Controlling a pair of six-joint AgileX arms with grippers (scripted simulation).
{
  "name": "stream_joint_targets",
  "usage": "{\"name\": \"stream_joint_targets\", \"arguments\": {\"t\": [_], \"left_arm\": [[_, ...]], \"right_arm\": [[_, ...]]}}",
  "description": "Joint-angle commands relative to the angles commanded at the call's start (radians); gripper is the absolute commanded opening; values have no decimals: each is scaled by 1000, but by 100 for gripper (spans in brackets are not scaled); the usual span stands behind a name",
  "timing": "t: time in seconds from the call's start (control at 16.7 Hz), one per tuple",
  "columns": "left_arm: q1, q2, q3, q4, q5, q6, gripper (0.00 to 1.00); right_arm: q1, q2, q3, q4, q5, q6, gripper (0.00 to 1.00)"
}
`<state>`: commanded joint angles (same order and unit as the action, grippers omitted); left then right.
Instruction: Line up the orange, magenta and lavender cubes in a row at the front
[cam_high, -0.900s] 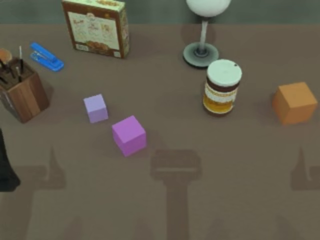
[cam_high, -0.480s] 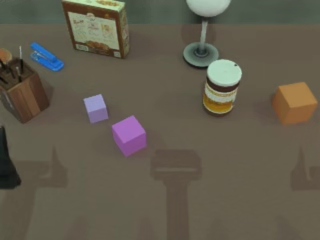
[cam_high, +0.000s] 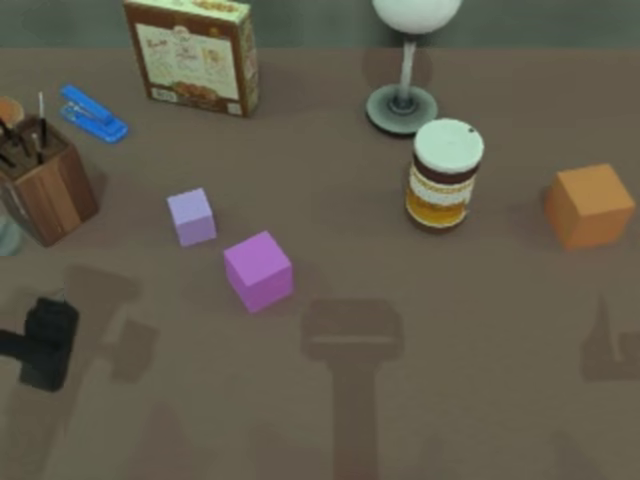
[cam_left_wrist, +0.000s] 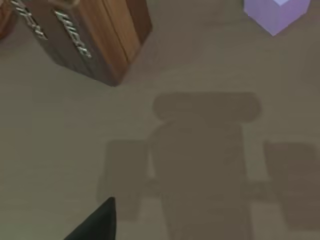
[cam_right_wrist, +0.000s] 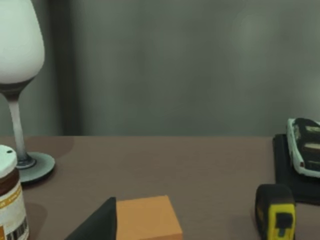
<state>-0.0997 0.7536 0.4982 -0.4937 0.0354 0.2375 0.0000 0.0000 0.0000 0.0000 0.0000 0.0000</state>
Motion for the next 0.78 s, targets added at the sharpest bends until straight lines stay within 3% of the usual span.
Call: {"name": "stream_joint_targets", "arguments": {"t": [0.48,0.78], "left_arm": [[-97,877,606,-521,-18,306,100],[-140,1313,1059,-726,-33,493,100]], "right_arm": [[0,0,0,0,0,0,100],[0,0,0,0,0,0,100]]}}
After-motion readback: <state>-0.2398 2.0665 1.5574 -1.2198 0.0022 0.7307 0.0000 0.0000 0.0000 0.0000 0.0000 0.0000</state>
